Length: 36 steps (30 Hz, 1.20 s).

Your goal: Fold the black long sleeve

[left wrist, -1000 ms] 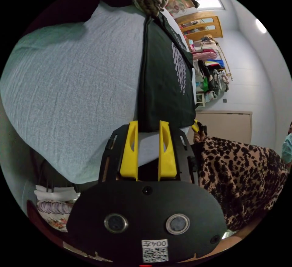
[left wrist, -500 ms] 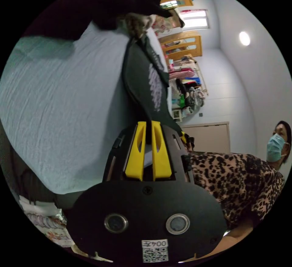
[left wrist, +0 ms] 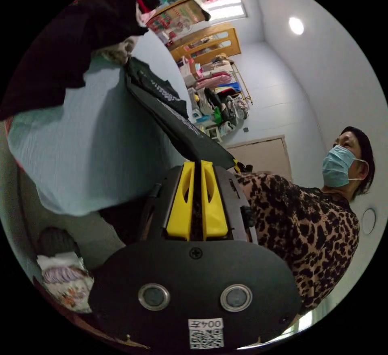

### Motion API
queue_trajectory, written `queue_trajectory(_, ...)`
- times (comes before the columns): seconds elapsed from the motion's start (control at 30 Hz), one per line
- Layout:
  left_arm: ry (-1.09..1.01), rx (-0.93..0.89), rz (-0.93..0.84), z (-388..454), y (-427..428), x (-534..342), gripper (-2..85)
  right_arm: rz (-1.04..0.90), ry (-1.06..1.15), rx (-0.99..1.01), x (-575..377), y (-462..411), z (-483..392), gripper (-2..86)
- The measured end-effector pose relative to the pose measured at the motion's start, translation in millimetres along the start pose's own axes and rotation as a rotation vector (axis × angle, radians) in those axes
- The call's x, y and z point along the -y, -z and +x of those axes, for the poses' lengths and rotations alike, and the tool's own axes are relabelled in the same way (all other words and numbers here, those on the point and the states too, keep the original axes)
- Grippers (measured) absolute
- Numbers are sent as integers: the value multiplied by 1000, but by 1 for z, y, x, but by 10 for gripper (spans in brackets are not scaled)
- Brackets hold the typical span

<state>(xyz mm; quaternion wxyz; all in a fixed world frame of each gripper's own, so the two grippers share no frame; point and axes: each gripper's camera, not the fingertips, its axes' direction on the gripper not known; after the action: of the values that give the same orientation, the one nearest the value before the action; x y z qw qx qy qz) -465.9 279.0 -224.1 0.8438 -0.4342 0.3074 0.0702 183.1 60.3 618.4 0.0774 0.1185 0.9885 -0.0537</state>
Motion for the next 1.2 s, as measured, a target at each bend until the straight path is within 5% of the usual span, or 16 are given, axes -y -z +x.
queue_trajectory(0.3, 246, -67, -30, -28, -26, 10, 28, 27, -241, 22, -4, 7, 3, 41)
queue_trajectory(0.87, 262, 168, 249, -71, -102, 281, 31, -145, -121, -155, 333, -98, -59, 43)
queue_trajectory(1.2, 365, 237, 290, -107, -151, 348, 30, -282, -183, -229, 446, -161, -74, 43)
